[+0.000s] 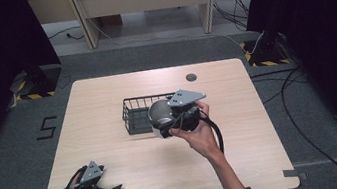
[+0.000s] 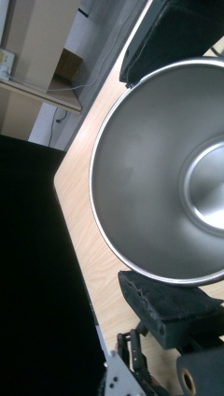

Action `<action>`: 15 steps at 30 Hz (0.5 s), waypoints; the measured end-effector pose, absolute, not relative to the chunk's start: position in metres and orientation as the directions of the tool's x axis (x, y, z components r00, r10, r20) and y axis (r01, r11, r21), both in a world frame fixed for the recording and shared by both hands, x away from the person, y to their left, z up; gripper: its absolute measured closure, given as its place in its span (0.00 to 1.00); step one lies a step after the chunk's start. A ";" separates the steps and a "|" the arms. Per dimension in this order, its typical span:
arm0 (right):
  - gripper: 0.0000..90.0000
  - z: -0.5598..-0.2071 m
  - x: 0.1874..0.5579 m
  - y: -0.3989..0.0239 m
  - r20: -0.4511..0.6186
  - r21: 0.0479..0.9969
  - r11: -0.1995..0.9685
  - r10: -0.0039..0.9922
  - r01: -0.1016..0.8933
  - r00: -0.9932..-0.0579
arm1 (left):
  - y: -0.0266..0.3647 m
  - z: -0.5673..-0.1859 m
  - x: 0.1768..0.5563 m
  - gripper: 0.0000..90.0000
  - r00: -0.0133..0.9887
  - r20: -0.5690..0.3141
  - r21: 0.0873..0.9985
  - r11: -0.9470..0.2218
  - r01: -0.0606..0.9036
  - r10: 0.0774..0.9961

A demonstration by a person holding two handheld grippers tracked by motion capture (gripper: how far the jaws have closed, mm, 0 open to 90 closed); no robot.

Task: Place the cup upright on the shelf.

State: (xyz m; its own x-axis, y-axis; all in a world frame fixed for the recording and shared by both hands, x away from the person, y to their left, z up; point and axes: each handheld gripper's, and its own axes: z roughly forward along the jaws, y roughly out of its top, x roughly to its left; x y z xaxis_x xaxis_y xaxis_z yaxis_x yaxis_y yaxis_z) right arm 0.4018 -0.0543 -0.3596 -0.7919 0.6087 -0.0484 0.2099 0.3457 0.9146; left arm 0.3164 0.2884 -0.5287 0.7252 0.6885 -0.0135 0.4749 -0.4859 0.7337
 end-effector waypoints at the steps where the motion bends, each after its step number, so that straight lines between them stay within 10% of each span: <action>1: 0.07 -0.357 0.403 -0.053 -0.051 0.914 0.348 0.609 0.209 -0.791 | 0.288 -0.529 0.316 0.00 0.725 -0.013 0.734 -0.486 0.475 0.688; 15: 0.07 -0.343 0.435 -0.035 -0.062 0.908 0.363 0.611 0.209 -0.790 | 0.289 -0.528 0.316 0.00 0.726 -0.015 0.732 -0.487 0.476 0.688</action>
State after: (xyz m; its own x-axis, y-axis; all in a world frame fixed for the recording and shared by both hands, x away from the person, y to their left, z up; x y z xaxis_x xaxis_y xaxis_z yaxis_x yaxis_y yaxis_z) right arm 0.4349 -0.0348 -0.3427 -0.7895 0.6105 -0.0625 0.2091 0.3633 0.9079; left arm 0.3163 0.2885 -0.5285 0.7256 0.6880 -0.0148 0.4765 -0.4868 0.7322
